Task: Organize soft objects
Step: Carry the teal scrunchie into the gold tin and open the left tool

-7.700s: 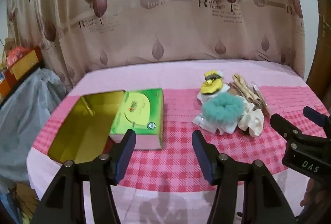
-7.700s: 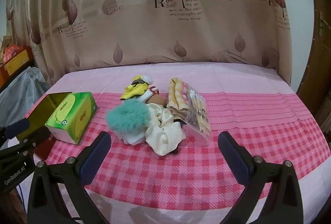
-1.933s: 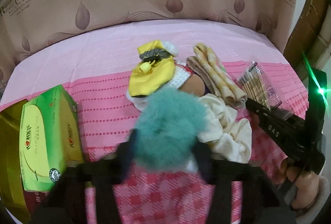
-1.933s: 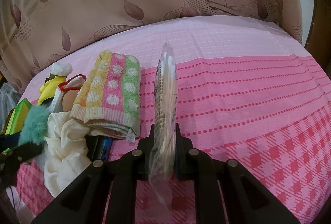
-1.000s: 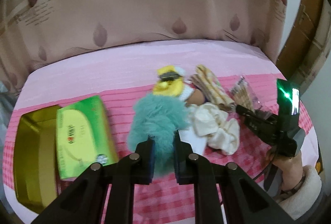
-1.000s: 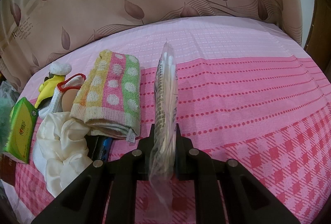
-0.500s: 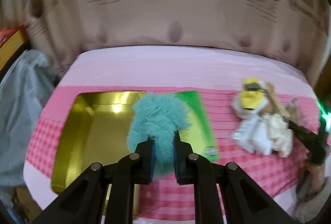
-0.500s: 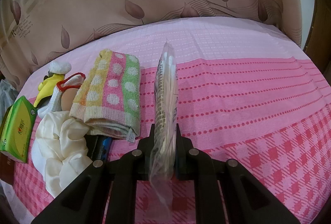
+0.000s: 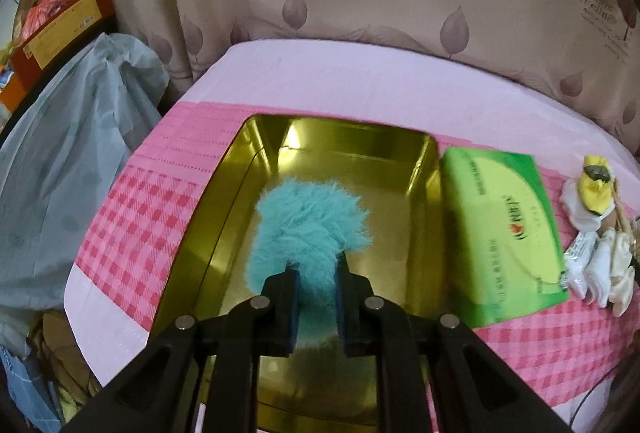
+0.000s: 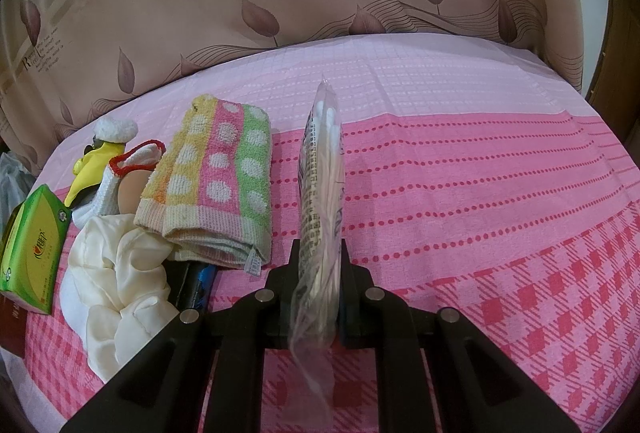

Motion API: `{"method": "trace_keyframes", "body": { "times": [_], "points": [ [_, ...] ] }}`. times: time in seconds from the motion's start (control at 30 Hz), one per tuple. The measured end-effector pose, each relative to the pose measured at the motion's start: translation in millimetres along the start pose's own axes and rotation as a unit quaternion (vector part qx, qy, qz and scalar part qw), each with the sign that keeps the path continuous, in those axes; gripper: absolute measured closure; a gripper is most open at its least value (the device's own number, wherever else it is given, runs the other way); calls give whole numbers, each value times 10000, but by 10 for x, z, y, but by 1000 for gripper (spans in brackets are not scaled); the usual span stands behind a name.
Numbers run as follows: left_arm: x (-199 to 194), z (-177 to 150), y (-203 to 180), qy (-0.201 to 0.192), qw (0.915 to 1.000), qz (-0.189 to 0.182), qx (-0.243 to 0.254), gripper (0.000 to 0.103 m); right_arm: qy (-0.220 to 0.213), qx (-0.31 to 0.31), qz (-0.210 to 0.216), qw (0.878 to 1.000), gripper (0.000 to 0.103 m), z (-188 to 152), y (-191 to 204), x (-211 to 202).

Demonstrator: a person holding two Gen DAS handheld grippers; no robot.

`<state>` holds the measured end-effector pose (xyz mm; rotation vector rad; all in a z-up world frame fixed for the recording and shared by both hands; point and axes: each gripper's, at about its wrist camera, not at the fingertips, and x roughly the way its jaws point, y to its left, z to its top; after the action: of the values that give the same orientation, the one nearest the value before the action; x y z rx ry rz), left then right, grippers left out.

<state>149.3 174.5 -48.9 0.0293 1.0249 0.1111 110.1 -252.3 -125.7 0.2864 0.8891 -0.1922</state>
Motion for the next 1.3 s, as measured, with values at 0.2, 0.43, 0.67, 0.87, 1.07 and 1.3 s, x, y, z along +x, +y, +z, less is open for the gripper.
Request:
{"method": "trace_keyframes", "body": {
  "times": [0.2, 0.43, 0.67, 0.87, 1.07, 1.3],
  "points": [
    [123, -51, 107, 100, 9999, 128, 12, 88, 0, -1, -1, 10000, 91, 0, -1, 1],
    [205, -83, 139, 211, 9997, 144, 30, 85, 0, -5, -7, 10000, 91, -1, 3, 4],
    [186, -83, 127, 160, 9996, 218, 83, 70, -1, -7, -8, 10000, 91, -6, -3, 2],
    [135, -80, 116, 107, 9997, 173, 98, 58, -2, -11, -13, 10000, 91, -7, 4, 6],
    [28, -81, 86, 4, 9998, 141, 167, 57, -3, -16, -19, 10000, 91, -8, 3, 4],
    [-159, -145, 72, -345, 9984, 337, 305, 57, -57, -42, -41, 10000, 91, -19, 3, -31]
  ]
}}
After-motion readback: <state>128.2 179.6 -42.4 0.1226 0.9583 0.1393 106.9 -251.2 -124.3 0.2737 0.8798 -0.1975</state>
